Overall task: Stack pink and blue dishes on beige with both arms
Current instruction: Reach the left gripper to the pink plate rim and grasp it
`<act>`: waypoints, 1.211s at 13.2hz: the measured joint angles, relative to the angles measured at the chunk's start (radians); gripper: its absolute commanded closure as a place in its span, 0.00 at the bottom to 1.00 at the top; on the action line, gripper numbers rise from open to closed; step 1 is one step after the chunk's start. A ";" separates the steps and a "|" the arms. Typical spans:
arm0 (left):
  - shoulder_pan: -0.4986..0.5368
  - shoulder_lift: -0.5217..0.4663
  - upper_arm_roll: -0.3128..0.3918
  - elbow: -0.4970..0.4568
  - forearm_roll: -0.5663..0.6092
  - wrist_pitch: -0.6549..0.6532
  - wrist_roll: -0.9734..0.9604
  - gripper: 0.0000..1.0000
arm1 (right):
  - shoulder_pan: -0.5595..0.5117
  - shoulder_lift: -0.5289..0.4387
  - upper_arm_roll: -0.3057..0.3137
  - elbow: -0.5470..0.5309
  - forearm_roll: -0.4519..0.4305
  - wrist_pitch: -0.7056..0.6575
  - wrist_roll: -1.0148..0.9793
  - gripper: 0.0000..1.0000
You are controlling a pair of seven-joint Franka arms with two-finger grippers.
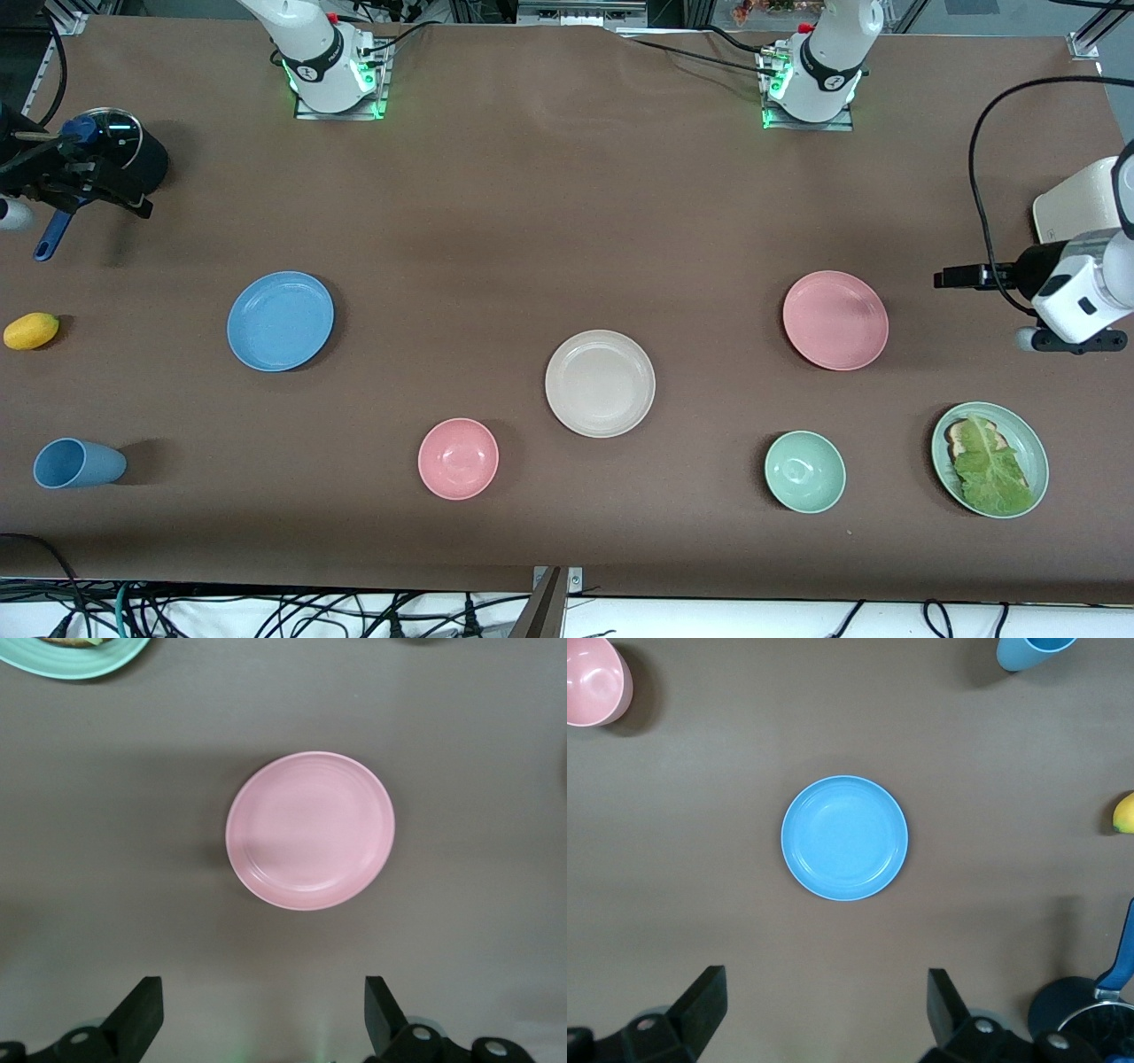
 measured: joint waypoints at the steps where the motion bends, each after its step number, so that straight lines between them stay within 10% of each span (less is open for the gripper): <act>1: 0.015 0.012 0.000 -0.010 -0.012 0.026 0.022 0.00 | 0.000 0.000 0.000 0.000 0.000 0.000 0.000 0.00; 16: 0.142 0.170 -0.006 -0.377 -0.335 0.608 0.362 0.00 | 0.000 0.000 -0.001 0.000 0.000 -0.025 0.000 0.00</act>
